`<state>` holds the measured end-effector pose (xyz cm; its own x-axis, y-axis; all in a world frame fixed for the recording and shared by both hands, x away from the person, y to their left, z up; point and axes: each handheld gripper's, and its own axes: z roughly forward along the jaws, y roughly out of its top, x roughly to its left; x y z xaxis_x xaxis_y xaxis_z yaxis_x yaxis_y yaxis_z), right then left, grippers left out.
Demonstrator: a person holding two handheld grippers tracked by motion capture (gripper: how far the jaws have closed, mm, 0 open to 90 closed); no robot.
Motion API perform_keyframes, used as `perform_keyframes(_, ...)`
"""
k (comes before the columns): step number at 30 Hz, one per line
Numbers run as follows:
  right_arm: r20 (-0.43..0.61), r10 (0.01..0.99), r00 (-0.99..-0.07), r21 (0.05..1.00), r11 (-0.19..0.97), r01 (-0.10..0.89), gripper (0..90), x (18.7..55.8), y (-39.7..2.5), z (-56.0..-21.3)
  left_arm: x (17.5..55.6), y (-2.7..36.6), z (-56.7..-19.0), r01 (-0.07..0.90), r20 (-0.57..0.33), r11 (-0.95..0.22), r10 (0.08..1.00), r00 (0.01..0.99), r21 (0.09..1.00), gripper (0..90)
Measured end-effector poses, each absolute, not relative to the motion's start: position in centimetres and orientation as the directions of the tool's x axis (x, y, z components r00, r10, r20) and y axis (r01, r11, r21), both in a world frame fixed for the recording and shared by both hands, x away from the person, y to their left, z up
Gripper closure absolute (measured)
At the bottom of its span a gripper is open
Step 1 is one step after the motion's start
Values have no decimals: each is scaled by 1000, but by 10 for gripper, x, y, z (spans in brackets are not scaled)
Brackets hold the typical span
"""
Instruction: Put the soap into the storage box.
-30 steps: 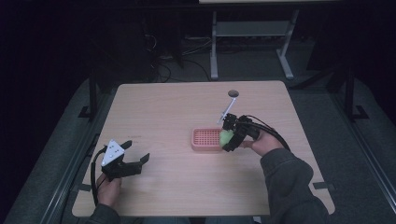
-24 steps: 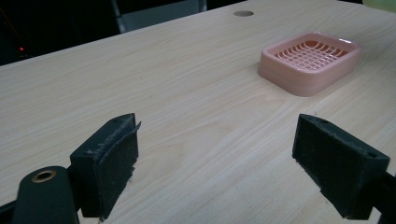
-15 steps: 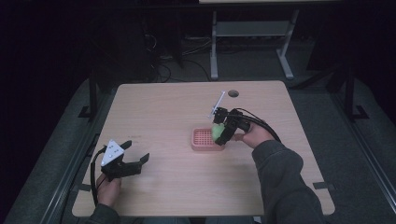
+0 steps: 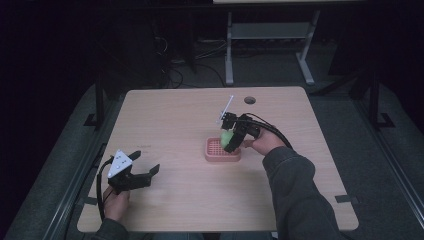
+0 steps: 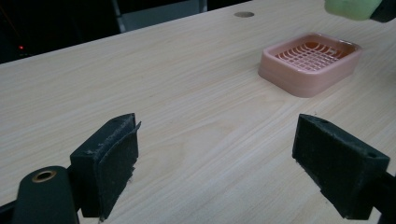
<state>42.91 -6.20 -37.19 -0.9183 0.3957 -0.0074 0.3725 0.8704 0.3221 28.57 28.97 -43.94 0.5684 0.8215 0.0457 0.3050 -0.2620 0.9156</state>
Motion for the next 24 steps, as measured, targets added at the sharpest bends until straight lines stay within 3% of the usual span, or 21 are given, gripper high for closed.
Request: perform_keyframes(24, 38, 414, -910, 248, 878, 410, 264, 454, -39, -408, 285, 289, -439, 307, 34, -250, 822, 569, 918, 142)
